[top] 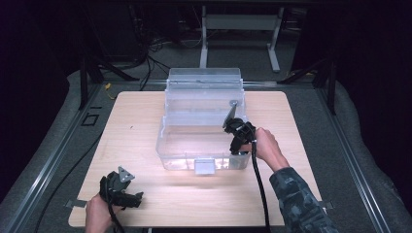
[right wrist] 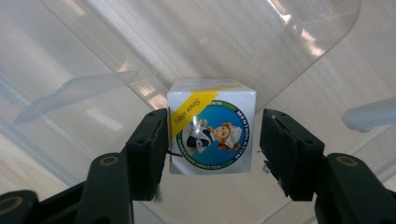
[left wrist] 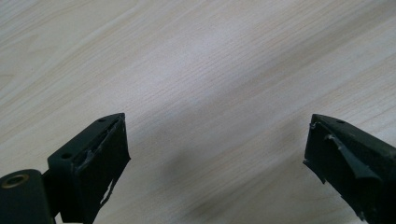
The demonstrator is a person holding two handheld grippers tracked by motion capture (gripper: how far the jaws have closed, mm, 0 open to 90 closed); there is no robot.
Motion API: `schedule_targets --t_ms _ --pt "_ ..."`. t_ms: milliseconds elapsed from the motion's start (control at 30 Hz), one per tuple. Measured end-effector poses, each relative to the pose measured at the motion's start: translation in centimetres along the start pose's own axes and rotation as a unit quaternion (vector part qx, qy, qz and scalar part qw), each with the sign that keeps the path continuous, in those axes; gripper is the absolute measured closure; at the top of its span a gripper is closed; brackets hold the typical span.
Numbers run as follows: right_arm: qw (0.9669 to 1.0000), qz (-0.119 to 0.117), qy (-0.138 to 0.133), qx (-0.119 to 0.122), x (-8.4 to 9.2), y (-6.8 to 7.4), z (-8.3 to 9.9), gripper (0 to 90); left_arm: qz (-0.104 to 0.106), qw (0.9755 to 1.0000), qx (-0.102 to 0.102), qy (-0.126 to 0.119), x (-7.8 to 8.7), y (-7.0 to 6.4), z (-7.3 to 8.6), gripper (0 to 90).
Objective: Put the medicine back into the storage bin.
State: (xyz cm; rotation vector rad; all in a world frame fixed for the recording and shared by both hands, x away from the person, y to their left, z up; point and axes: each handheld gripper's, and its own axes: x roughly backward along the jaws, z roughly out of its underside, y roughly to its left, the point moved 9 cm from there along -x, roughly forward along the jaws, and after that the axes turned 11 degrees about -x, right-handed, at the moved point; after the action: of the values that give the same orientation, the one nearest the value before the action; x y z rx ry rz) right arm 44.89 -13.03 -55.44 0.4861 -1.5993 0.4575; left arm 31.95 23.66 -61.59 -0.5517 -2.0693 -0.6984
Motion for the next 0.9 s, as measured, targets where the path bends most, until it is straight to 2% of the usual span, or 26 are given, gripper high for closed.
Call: schedule_targets --t_ms 100,200,233,367,400,600,667,733,900 --pt "0.9997 -0.006 -0.023 -0.007 0.6 -0.1 -0.1 35.6 0.0 1.0 0.0 -0.001 0.0 0.0 0.0 6.1" --pt "0.9992 -0.017 -0.033 -0.01 0.9 -0.1 -0.1 31.2 0.0 1.0 0.002 -0.003 0.0 0.1 0.0 6.1" --pt "0.9987 -0.025 -0.044 -0.011 1.2 0.0 0.0 27.2 -0.001 1.0 0.004 -0.003 0.0 0.1 0.0 6.1" --pt "0.9952 -0.052 -0.081 -0.017 2.0 0.1 0.1 22.4 0.001 1.0 0.002 -0.004 0.0 0.0 0.0 6.0" --pt "0.9946 -0.049 -0.09 -0.017 2.2 0.1 0.2 21.5 0.002 1.0 0.002 -0.004 0.0 0.0 0.0 6.0" --pt "0.9868 -0.073 -0.143 -0.021 3.7 0.3 1.0 18.1 0.002 1.0 0.0 -0.007 0.2 -0.1 -0.2 5.9" --pt "0.9845 -0.073 -0.158 -0.023 4.2 0.3 1.4 17.9 0.0 1.0 0.001 -0.008 0.2 -0.1 -0.1 5.8" --pt "0.9809 -0.081 -0.175 -0.027 4.6 0.3 1.7 17.5 -0.001 1.0 0.0 -0.008 0.4 -0.1 0.0 5.8" --pt "0.9704 -0.11 -0.213 -0.028 5.2 0.7 2.7 16.9 0.0 0.9995 0.018 -0.025 1.0 0.3 0.2 2.3"
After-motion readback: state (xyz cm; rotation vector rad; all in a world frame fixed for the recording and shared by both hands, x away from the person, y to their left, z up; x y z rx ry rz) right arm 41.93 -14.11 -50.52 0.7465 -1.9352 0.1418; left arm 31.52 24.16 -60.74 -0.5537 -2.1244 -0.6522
